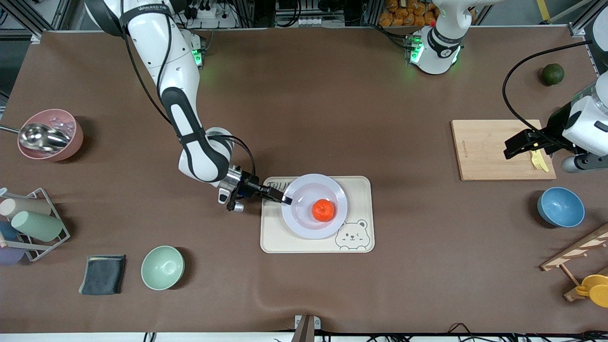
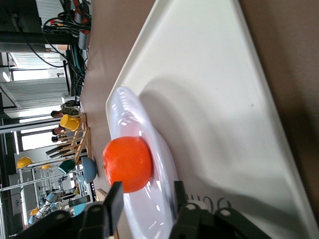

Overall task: Place orange and plate with both arms
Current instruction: 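Slide the plate with the right gripper onto the bear placemat, then open the right gripper and draw it back from the plate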

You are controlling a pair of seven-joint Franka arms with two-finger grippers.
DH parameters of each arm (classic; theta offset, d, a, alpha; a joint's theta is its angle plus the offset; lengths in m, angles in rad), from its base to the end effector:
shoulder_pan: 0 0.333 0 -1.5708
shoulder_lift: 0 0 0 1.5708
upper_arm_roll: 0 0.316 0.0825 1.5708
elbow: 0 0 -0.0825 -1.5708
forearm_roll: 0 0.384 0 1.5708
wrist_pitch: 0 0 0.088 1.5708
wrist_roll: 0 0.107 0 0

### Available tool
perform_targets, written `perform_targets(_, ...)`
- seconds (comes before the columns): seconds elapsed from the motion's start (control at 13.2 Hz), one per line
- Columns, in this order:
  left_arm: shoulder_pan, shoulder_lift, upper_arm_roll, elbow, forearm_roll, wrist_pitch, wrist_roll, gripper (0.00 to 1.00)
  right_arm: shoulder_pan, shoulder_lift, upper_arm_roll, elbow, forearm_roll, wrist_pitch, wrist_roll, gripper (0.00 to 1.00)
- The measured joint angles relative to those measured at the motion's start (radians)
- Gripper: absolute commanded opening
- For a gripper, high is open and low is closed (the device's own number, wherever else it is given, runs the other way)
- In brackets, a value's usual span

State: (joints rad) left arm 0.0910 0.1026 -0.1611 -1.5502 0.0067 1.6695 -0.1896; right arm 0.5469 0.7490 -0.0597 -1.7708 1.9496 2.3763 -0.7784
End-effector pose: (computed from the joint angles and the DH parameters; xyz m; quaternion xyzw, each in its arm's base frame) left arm 0.5923 -0.0363 0.5849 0.9982 0.0599 0.0083 0.0060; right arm 0.5687 0.3151 0.1345 -0.8381 0.1694 -0.0442 0.5167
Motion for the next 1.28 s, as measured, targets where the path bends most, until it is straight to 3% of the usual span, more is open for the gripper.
perform_targets(0.53, 0.0, 0.001, 0.0, -0.001, 0.0, 0.001, 0.0, 1.0, -0.004, -0.061, -0.026, 0.041, -0.527, 0.0, 0.542, 1.0)
perform_targets(0.75, 0.0, 0.001, 0.0, 0.0, 0.0, 0.001, 0.0, 1.0, -0.018, -0.118, -0.073, 0.045, -0.766, -0.067, 0.686, 1.0)
perform_targets(1.06, -0.001, -0.008, -0.001, 0.004, 0.0, 0.0, 0.0, 1.0, -0.094, -0.196, -0.194, 0.055, -0.946, -0.292, 0.694, 1.0)
perform_targets(1.28, -0.003, -0.016, -0.015, 0.004, 0.0, -0.004, 0.0, 1.0, -0.102, -0.232, -0.279, 0.059, -0.992, -0.404, 0.694, 1.0)
